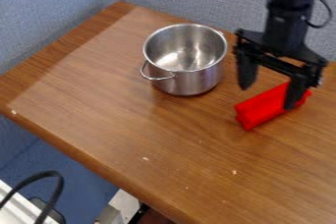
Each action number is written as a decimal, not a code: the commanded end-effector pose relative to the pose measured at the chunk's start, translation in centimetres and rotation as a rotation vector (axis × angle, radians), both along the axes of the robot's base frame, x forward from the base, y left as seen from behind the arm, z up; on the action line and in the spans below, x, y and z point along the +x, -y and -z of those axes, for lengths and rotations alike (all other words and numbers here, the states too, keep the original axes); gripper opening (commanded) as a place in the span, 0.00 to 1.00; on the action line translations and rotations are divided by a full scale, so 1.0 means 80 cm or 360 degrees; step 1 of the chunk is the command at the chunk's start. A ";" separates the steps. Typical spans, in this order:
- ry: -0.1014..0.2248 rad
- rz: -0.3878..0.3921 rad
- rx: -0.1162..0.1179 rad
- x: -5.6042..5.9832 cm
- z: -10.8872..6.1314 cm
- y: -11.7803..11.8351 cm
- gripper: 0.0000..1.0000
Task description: Put the red object in the metal pot
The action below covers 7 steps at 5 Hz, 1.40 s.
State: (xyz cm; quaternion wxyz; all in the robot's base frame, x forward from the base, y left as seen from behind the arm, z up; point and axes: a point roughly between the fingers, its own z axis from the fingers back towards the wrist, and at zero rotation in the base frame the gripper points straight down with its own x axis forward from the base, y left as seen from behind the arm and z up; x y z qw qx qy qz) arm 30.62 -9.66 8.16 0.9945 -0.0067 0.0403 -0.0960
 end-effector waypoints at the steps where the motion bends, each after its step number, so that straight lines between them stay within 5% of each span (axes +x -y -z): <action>1: 0.0123 0.0041 -0.0032 0.023 -0.008 0.018 1.00; 2: 0.0147 0.0188 0.0013 0.038 0.003 0.016 1.00; 4: 0.0163 0.0154 0.0091 0.044 0.016 -0.001 1.00; 6: 0.0159 0.0405 0.0080 0.065 0.049 -0.032 1.00; 7: 0.0143 0.0380 0.0082 0.080 0.053 -0.027 1.00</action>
